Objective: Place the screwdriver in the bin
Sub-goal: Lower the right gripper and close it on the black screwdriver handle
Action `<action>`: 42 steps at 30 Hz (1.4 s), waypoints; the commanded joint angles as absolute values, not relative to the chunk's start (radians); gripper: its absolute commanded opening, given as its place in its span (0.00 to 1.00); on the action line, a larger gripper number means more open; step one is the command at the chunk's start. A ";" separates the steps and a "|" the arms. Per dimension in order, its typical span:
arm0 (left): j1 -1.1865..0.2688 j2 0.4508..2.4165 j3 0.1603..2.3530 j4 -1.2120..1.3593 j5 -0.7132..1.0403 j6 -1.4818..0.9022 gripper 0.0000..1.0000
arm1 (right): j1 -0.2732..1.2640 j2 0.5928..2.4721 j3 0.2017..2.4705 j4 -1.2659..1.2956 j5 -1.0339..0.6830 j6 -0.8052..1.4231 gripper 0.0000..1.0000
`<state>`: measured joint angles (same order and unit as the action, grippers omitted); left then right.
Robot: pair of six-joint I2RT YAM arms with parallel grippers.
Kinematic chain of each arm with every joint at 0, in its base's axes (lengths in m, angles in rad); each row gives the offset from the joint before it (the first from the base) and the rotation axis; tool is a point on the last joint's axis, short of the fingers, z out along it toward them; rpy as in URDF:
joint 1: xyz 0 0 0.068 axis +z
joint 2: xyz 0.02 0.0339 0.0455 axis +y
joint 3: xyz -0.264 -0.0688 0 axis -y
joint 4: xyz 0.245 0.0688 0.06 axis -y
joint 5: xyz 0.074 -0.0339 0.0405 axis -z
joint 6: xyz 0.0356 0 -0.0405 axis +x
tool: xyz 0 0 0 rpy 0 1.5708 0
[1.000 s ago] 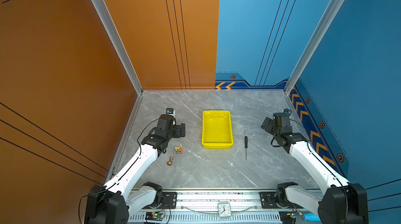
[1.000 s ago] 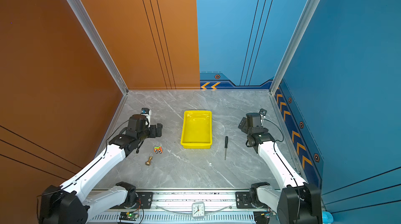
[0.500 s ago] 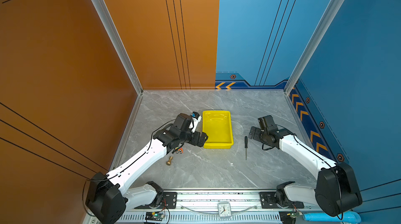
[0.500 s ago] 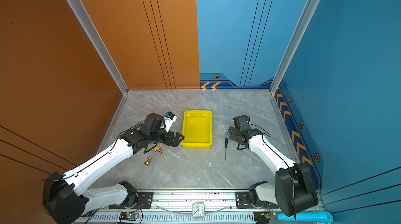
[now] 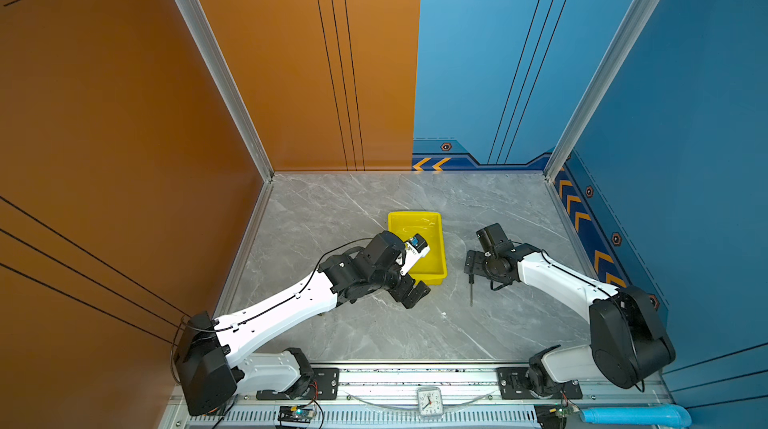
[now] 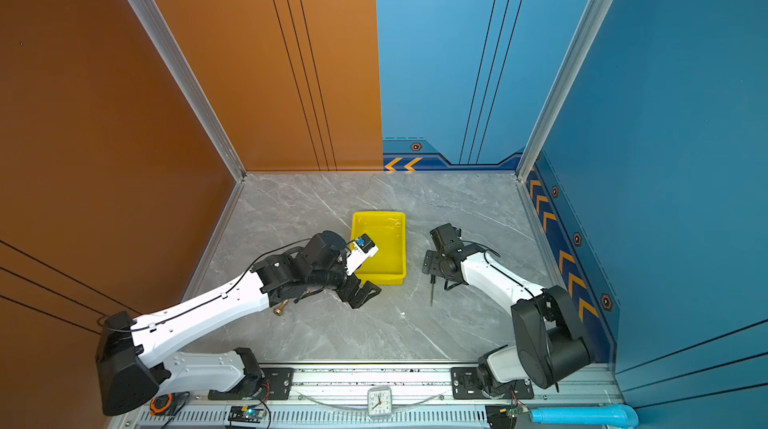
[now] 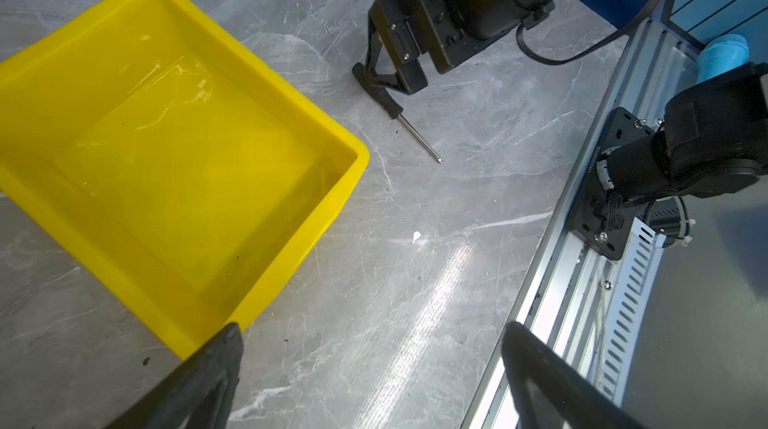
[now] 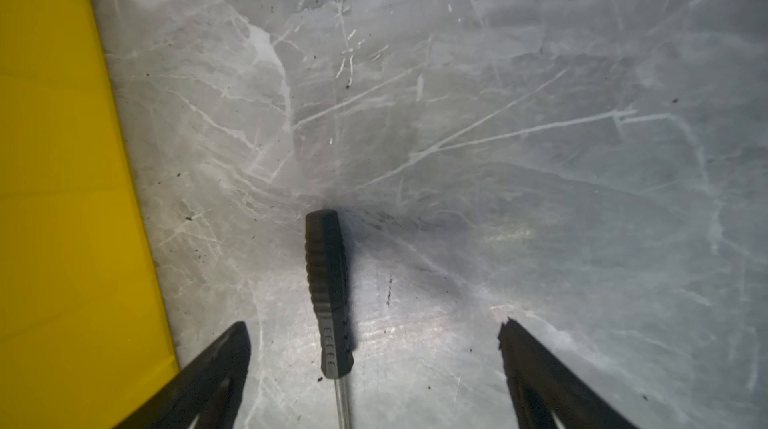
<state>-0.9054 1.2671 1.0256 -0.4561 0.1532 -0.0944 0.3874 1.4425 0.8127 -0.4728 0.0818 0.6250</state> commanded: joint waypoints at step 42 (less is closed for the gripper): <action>-0.963 1.350 1.037 -0.359 0.086 -0.107 0.98 | 0.438 1.633 0.881 -0.394 0.099 0.587 0.00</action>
<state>-0.9806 1.3838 1.0580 -0.3592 0.1062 -0.0982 0.4278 1.6512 0.8909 -0.3847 0.0792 0.5804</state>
